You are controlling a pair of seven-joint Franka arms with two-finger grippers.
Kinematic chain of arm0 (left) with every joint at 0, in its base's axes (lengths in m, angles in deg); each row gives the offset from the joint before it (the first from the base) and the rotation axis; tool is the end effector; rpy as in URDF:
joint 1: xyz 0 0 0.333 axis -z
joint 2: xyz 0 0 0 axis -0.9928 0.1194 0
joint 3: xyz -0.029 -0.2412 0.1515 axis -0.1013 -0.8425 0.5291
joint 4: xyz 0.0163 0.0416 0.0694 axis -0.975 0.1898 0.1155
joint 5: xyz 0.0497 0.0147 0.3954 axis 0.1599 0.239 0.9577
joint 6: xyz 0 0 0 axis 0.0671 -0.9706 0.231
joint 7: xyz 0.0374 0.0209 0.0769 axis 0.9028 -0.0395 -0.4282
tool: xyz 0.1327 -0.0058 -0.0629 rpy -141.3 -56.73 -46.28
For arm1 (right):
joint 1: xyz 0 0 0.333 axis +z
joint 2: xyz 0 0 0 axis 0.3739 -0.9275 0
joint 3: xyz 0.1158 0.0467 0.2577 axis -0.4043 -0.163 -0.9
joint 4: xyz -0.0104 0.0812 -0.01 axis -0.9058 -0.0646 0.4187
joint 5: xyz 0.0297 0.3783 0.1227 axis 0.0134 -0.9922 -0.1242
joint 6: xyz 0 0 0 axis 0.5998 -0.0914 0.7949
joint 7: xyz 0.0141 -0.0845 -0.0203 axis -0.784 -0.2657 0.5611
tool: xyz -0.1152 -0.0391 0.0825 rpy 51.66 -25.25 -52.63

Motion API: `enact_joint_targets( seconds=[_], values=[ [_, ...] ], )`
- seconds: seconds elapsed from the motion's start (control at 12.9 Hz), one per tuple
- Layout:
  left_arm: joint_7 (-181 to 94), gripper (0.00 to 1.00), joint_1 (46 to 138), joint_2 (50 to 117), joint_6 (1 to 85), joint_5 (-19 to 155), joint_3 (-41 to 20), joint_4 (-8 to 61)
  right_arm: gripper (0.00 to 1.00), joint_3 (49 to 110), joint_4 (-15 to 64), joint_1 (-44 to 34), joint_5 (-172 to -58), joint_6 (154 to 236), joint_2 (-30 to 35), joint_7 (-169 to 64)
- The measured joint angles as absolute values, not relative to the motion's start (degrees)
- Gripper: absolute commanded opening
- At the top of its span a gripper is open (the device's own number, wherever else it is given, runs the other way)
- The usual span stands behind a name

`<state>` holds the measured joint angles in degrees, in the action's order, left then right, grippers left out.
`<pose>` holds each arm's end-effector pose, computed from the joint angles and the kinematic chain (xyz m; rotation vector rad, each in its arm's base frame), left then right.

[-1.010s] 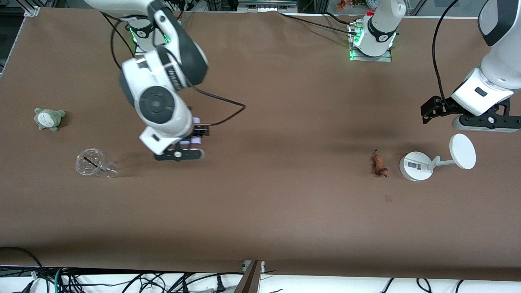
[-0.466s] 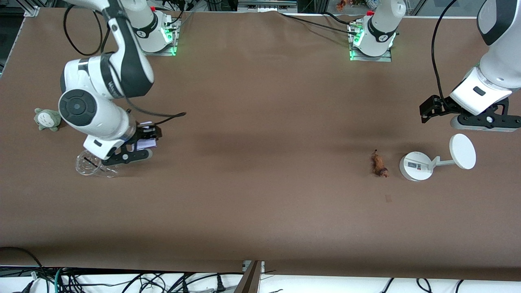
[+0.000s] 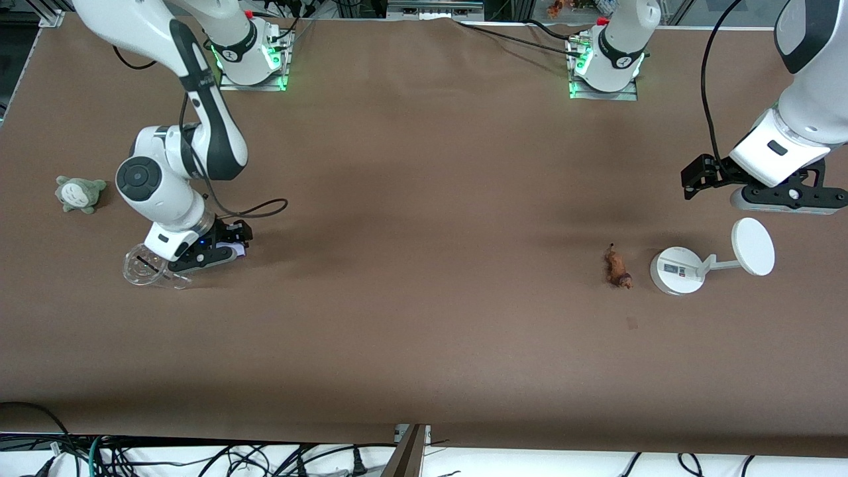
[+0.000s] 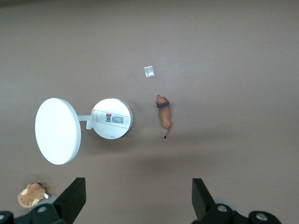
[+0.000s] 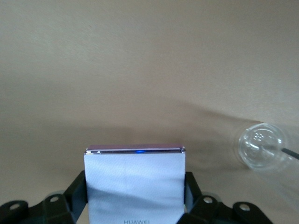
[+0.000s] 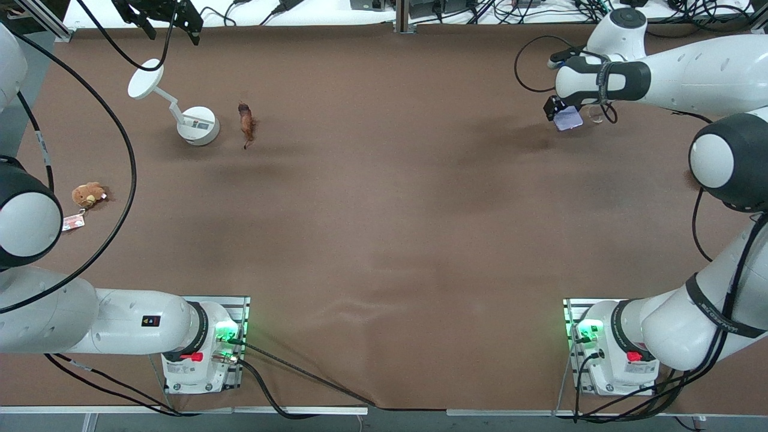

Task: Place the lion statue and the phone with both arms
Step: 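Carry the phone toward the glass beaker with the right gripper, then lower the phone beside the glass beaker and open the right gripper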

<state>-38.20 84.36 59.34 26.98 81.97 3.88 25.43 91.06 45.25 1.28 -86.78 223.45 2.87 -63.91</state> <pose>0.5771 -0.0410 0.4867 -3.0579 0.1322 -0.0364 0.5818 0.0575 0.1698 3.0766 0.4671 0.0689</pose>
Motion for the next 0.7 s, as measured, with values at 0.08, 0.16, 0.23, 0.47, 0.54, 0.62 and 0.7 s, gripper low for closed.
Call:
enact_joint_targets(
  seconds=[0.08,0.16,0.23,0.47,0.54,0.62,0.7],
  values=[
    [-38.20,1.00,84.36,59.34,26.98,81.97,3.88,25.42,0.00,91.11,45.26,0.45,-90.81,225.31,1.35,-68.29],
    [-38.20,1.00,84.36,59.34,26.98,81.97,3.88,25.42,0.00,91.15,45.20,-0.37,-94.85,226.58,-0.15,-72.43],
    [-38.20,1.00,84.37,59.34,26.98,81.97,3.88,25.42,0.00,91.18,45.07,-1.11,-98.64,227.30,-1.56,-76.10],
    [-38.20,1.00,84.48,59.34,26.98,81.97,3.84,25.40,0.00,91.04,44.19,-1.67,-104.07,228.75,-4.59,-80.16],
    [-38.20,1.00,84.50,59.34,26.98,81.97,3.84,25.40,0.00,90.86,44.02,-1.55,-104.34,229.37,-5.16,-80.16],
    [-38.20,1.00,84.51,59.34,26.98,81.97,3.84,25.40,0.00,90.71,43.98,-1.47,-104.45,230.17,-5.63,-80.16],
    [-38.20,1.00,84.51,59.34,26.98,81.97,3.84,25.40,0.04,90.61,43.98,-1.42,-104.52,230.83,-5.96,-80.16]
  ],
)
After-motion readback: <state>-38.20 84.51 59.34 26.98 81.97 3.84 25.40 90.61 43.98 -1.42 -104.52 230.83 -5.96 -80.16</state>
